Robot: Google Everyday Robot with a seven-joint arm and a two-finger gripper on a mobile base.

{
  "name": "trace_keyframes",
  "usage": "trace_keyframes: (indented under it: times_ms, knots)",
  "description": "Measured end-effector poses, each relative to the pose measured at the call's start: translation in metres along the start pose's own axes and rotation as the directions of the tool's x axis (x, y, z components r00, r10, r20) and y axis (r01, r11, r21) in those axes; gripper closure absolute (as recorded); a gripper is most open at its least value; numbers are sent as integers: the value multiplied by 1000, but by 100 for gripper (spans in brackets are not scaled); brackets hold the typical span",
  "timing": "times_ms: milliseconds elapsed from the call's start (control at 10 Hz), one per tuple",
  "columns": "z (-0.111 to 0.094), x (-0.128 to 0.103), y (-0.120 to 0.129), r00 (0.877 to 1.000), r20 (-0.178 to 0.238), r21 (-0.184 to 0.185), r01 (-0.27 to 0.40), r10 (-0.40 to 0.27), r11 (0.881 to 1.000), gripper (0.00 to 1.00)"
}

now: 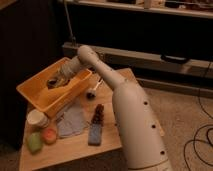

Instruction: Place eraser in tray

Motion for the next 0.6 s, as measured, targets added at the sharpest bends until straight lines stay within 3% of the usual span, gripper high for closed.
trace_keyframes:
  times_ms: [100, 200, 300, 500, 600]
  knots:
    - [15, 4, 11, 999, -39, -45, -4, 2, 999, 47]
    - [36, 2, 22, 995, -103, -102, -2, -8, 995, 34]
    - [49, 0, 26, 990, -143, -134, 0, -20, 991, 26]
    - [59, -4, 27, 963, -263, -182, 15, -63, 983, 20]
    - [64, -9, 27, 955, -288, -188, 18, -73, 982, 20]
